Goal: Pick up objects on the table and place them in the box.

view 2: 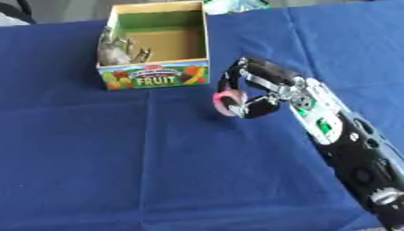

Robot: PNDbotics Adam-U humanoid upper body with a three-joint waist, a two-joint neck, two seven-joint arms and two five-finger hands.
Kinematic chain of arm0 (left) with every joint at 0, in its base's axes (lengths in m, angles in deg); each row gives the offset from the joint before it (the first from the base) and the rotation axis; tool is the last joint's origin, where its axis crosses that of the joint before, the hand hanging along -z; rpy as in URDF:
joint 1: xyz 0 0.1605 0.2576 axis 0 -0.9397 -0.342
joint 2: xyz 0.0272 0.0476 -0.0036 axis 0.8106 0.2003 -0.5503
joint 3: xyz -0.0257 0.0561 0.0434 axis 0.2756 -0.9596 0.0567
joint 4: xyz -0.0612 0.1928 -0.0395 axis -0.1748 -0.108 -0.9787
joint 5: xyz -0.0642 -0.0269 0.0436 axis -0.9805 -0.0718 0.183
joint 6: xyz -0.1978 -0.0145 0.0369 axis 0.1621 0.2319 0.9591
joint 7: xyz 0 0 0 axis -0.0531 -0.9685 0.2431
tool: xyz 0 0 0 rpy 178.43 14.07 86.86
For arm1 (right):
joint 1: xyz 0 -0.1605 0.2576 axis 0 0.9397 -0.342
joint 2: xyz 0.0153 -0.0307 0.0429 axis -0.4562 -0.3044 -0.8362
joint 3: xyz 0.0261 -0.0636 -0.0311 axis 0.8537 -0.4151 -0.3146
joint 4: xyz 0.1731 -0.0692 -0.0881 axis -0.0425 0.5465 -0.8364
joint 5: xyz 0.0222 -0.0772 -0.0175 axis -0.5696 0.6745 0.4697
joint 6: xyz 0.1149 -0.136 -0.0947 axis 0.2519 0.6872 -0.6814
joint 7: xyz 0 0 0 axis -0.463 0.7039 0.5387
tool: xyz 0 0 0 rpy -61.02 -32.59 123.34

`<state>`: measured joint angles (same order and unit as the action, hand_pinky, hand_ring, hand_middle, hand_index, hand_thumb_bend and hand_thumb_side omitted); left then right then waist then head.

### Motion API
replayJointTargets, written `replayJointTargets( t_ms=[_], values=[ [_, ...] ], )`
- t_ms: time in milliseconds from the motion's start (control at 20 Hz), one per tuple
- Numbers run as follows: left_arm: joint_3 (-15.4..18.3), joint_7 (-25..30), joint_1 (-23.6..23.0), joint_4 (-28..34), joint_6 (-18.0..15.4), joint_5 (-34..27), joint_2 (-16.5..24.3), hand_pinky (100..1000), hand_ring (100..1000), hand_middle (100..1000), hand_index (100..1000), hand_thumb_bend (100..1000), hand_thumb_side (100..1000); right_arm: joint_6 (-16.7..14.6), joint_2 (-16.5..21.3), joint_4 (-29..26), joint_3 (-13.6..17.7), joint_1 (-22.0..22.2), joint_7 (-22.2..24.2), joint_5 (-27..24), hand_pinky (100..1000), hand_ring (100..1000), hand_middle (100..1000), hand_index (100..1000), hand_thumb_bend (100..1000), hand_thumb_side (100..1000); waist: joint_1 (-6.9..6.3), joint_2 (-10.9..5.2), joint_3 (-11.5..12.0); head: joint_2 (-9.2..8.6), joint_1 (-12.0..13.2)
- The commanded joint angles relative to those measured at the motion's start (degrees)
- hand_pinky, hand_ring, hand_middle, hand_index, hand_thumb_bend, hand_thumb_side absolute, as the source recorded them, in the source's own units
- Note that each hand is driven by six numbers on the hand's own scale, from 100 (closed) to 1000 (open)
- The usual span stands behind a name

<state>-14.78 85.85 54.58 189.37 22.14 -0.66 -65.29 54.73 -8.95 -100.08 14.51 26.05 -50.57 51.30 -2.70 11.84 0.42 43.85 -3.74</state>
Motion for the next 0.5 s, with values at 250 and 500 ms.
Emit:
replayJointTargets(
  t_ms=[250, 500],
  values=[
    [0.35, 0.03, 0.53, 0.83, -0.02, -0.09, 0.69, 619, 673, 697, 793, 381, 629, 0.65, 3.02, -4.4, 0.94, -2.72, -1.65, -3.3, 674, 520, 292, 620, 100, 100, 0.22, -1.25, 0.07, 0.27, -0.17],
    [-0.12, 0.54, 0.57, 1.09, -0.15, -0.31, 0.44, 616, 674, 697, 793, 378, 630, 2.03, 5.39, -5.94, 1.57, -5.22, -1.95, -5.81, 675, 526, 309, 619, 100, 100, 0.36, -1.35, 0.72, 0.27, -0.49]
  ],
)
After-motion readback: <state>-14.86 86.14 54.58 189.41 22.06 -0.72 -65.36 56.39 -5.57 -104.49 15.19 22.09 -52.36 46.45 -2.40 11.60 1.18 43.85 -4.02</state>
